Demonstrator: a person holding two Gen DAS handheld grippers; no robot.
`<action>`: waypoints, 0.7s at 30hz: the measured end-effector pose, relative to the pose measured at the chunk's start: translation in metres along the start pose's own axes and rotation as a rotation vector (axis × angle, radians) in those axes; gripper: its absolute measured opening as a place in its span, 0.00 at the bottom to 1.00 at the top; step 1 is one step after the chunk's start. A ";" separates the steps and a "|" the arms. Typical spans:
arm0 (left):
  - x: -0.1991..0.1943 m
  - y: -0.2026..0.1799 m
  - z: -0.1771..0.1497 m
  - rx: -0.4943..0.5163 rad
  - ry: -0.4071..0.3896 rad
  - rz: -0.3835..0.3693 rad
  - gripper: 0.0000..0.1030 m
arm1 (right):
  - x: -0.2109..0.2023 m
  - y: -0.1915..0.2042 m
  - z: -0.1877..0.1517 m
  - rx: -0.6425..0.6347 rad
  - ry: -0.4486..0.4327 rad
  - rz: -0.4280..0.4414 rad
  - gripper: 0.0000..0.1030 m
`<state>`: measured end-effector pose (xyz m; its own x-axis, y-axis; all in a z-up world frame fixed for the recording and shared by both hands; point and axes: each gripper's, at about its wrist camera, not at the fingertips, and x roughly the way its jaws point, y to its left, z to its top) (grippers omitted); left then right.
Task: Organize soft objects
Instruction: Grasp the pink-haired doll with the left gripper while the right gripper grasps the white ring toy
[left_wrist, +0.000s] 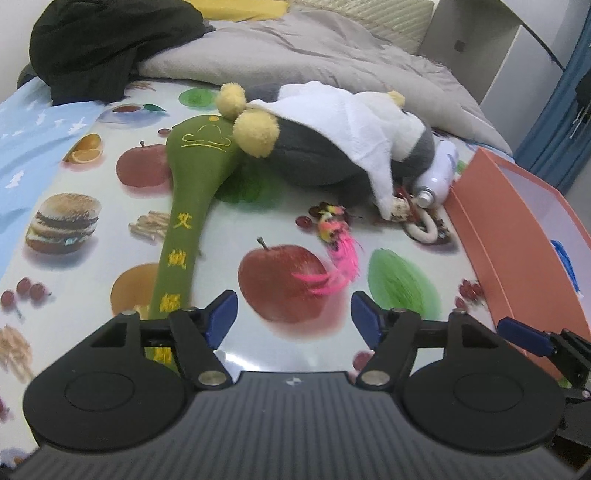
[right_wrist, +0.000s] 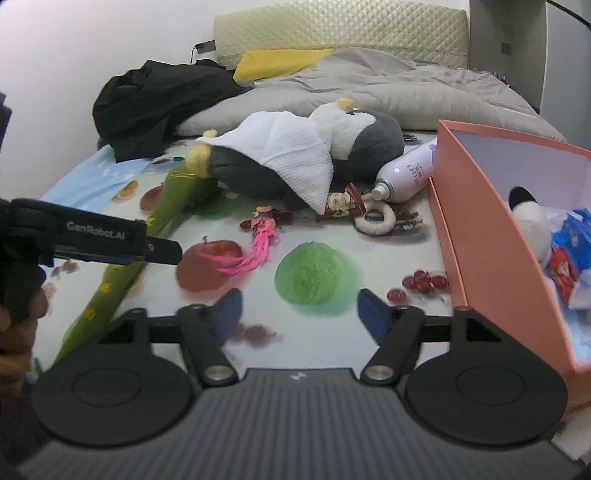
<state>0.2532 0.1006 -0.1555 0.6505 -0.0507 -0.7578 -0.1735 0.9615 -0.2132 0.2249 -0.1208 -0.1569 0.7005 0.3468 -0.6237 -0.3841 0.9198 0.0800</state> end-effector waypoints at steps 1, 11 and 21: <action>0.005 0.001 0.004 -0.001 -0.002 -0.004 0.72 | 0.007 0.000 0.002 -0.005 0.002 -0.003 0.71; 0.059 0.007 0.036 -0.084 0.015 -0.068 0.73 | 0.072 -0.018 0.026 0.009 -0.004 -0.049 0.94; 0.102 -0.007 0.050 -0.080 0.054 -0.144 0.71 | 0.128 -0.048 0.035 0.028 0.022 -0.090 0.93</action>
<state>0.3573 0.1024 -0.2003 0.6326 -0.2029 -0.7474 -0.1413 0.9186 -0.3691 0.3542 -0.1141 -0.2133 0.7180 0.2584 -0.6462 -0.3028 0.9520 0.0443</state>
